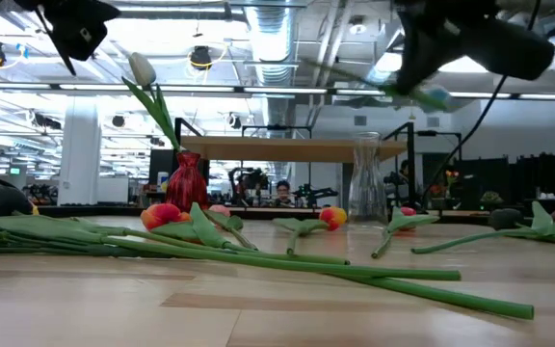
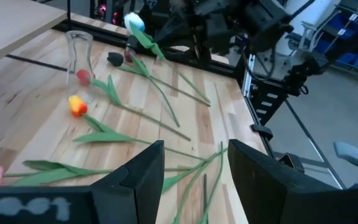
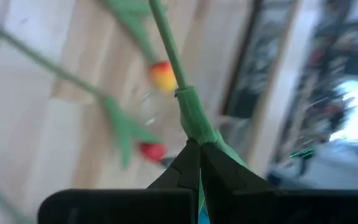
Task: Pick and place flowers into a vace then onto a shelf
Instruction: Put the white flower into the red flower vase
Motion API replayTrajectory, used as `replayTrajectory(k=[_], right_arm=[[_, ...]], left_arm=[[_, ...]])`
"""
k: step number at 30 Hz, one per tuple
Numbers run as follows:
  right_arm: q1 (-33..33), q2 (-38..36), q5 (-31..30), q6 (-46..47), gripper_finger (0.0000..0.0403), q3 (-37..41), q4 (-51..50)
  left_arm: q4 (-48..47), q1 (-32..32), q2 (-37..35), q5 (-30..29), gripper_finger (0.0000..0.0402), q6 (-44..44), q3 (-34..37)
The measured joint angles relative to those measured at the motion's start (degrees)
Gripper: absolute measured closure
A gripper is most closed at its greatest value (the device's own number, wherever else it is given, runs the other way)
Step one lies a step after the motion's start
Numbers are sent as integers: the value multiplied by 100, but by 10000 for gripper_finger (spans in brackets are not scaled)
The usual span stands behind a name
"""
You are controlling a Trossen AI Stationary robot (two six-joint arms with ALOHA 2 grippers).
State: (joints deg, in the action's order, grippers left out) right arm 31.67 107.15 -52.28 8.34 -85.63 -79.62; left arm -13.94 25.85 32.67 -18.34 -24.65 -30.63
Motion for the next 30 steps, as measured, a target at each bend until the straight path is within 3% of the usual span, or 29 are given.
replayTrajectory(k=[8, 13, 25, 30], right_arm=[[133, 0, -1472, -1237, 403, -153, 824], [124, -2, -2017, -2356, 403, -240, 1759], [124, -2, -2176, -5681, 403, -240, 4332], [123, -2, -2158, -6724, 403, -240, 5218]], left_arm=[[801, 0, 773, -1, 235, 164, 0], [1644, 0, 1311, -28, 235, 436, 0], [3214, -180, 2283, -288, 235, 693, 0], [3727, -503, 2627, 164, 235, 626, 0]])
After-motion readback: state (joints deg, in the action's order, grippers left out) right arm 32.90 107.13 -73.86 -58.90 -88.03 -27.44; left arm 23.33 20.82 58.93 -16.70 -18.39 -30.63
